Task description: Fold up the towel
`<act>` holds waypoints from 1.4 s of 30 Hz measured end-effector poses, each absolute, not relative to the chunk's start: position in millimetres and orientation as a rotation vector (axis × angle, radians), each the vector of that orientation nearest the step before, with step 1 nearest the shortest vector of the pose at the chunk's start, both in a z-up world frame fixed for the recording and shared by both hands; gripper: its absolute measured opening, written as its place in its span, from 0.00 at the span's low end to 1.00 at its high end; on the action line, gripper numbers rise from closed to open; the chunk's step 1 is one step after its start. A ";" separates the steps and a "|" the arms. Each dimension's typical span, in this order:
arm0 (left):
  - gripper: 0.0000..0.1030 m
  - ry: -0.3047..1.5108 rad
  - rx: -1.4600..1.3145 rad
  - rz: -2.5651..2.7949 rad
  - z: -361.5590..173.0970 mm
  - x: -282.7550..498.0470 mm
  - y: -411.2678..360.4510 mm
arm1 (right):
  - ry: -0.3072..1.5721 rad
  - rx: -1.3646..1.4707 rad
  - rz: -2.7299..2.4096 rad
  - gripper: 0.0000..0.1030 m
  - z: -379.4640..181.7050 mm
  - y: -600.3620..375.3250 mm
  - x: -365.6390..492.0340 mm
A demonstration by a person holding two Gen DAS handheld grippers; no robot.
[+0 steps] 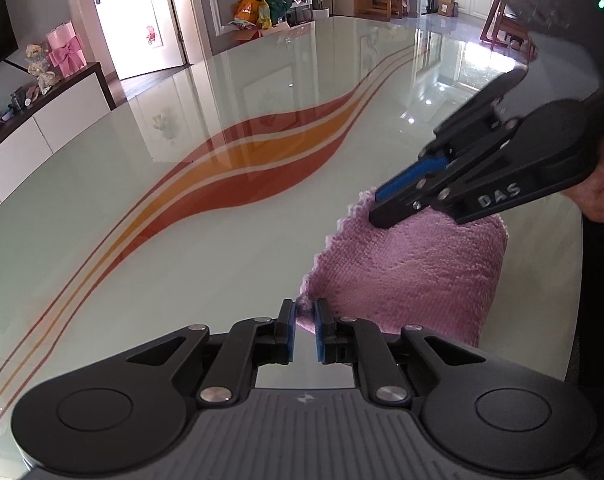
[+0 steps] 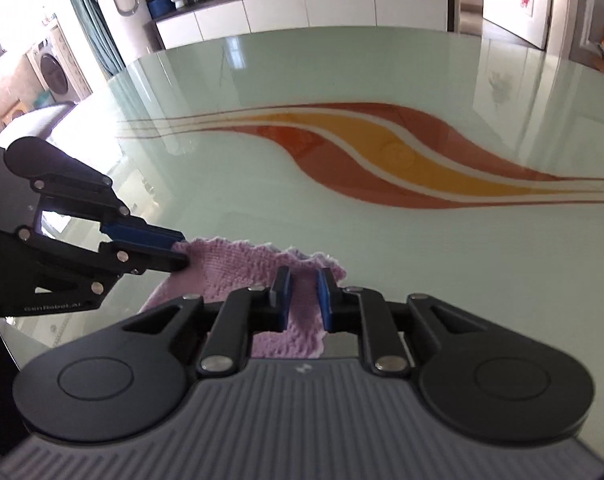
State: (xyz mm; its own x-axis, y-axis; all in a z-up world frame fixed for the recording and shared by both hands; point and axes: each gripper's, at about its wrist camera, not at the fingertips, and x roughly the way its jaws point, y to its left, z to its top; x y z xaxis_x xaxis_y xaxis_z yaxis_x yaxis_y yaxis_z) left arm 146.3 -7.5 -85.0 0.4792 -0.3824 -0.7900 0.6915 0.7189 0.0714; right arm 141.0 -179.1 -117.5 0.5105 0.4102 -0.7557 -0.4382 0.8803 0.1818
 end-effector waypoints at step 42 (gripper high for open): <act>0.21 0.853 0.281 -0.633 -95.3 136.3 -26.9 | 0.659 -0.223 0.485 0.25 -114.3 -176.2 25.7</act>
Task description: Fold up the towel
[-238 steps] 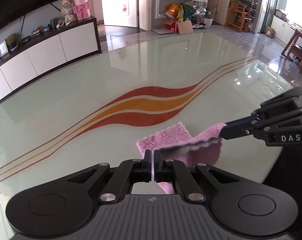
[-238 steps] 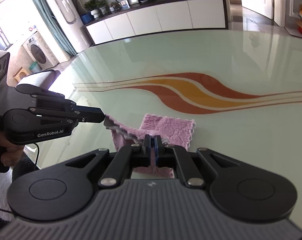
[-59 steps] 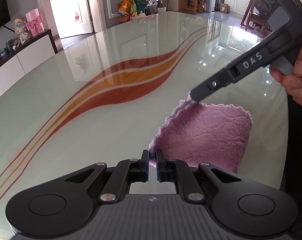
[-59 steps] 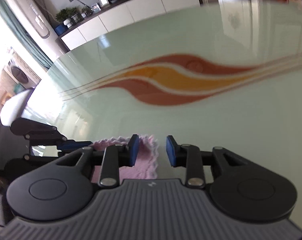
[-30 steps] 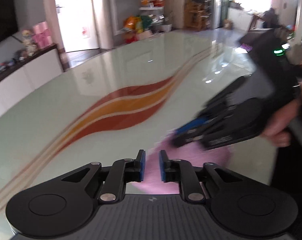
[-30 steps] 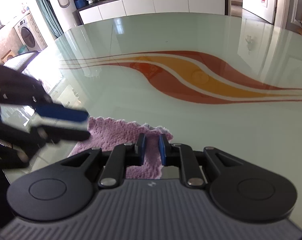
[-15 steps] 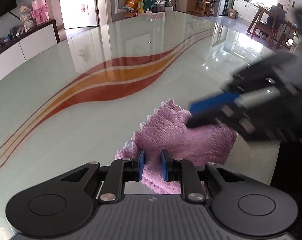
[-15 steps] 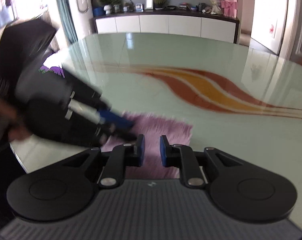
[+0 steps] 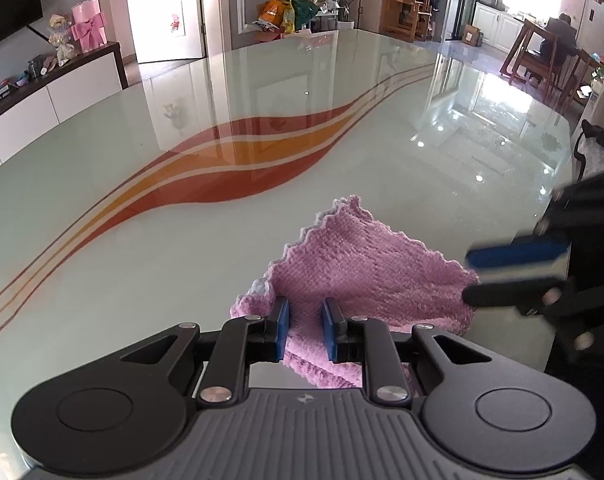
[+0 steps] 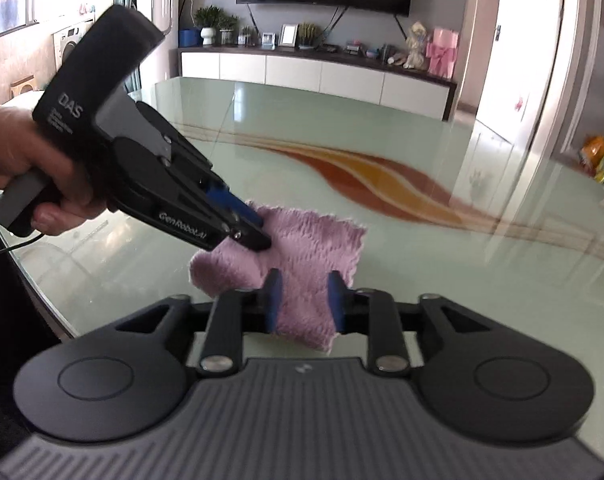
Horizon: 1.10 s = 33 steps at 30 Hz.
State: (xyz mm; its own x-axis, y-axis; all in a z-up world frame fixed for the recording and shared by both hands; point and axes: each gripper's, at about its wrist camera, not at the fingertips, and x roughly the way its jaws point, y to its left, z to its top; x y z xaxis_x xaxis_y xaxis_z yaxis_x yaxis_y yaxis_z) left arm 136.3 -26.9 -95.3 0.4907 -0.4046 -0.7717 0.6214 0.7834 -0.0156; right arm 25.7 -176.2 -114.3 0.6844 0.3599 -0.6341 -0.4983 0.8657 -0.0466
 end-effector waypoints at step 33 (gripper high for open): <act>0.22 0.749 0.471 -0.632 -87.9 106.7 -37.4 | 0.811 -0.151 0.566 0.21 -117.9 -162.0 136.0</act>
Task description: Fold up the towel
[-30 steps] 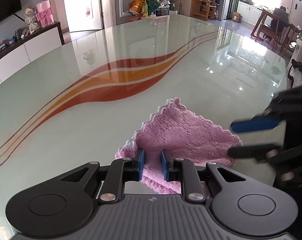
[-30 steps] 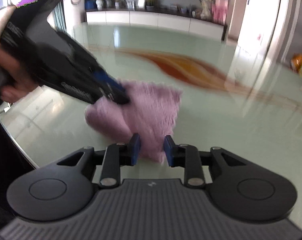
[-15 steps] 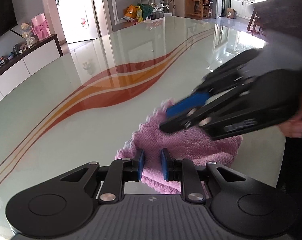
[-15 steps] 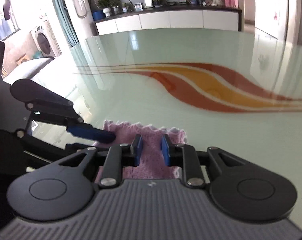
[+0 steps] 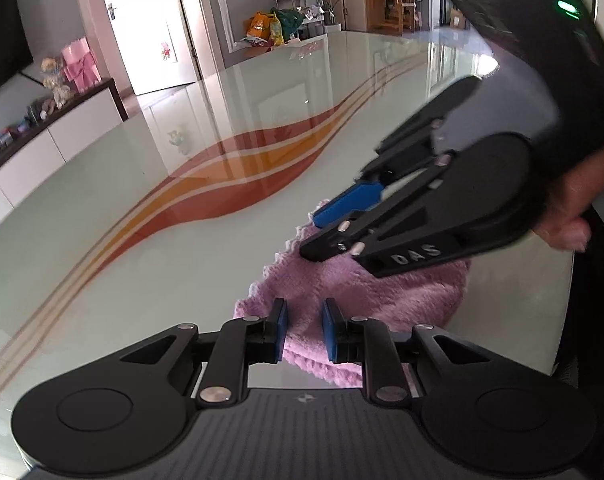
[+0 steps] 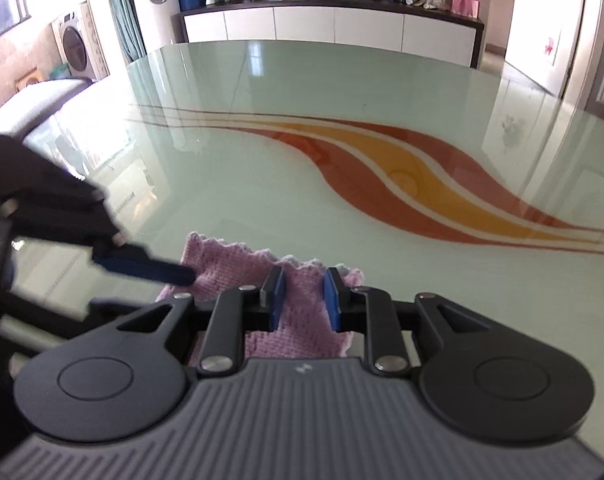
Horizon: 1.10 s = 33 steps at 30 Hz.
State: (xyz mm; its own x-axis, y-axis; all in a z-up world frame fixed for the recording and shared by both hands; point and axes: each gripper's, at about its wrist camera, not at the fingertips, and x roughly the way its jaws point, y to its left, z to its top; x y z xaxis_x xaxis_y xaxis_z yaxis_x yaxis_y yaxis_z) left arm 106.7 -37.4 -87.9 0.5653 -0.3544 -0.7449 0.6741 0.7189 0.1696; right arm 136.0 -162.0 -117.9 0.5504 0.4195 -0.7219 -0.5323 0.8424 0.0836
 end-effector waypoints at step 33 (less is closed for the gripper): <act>0.39 0.704 0.398 -0.583 -107.1 45.7 -21.5 | 0.623 -0.301 0.517 0.28 -117.4 -198.5 51.5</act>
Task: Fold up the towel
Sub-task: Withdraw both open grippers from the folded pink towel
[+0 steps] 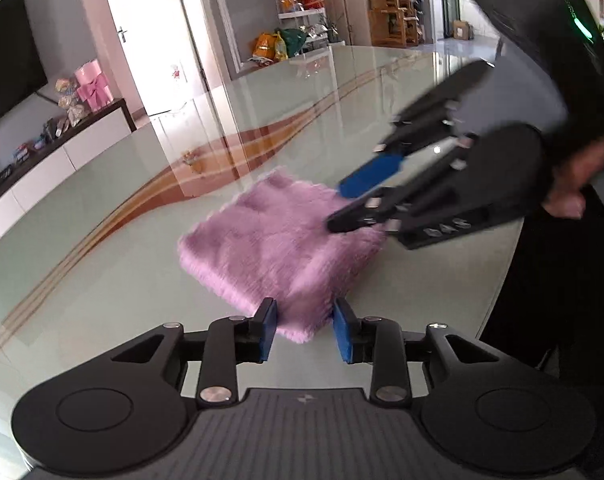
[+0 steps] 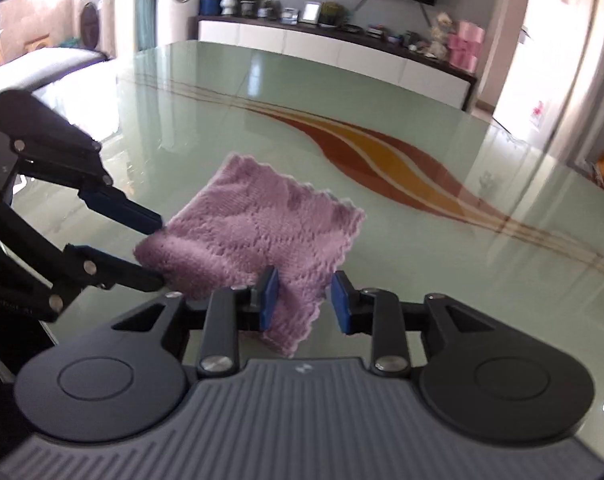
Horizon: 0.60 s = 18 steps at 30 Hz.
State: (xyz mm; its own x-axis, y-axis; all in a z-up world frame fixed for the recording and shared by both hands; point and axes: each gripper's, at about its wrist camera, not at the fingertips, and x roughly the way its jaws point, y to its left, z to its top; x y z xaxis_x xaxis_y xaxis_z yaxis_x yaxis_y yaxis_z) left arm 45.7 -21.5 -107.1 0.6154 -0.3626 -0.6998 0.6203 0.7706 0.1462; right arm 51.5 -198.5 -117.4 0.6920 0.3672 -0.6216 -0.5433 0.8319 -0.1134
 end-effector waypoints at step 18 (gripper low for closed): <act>0.49 0.705 0.196 -0.447 -107.2 65.7 -46.3 | 0.619 -0.253 0.480 0.37 -128.3 -192.3 28.6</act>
State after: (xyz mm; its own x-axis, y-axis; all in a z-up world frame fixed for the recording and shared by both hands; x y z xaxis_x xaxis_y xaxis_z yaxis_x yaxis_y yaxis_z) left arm 65.7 -46.3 -107.2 0.6726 -0.3291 -0.6628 0.4590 0.8881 0.0248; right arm 28.6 -192.3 -128.3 0.7103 0.3534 -0.6087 -0.5013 0.8611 -0.0850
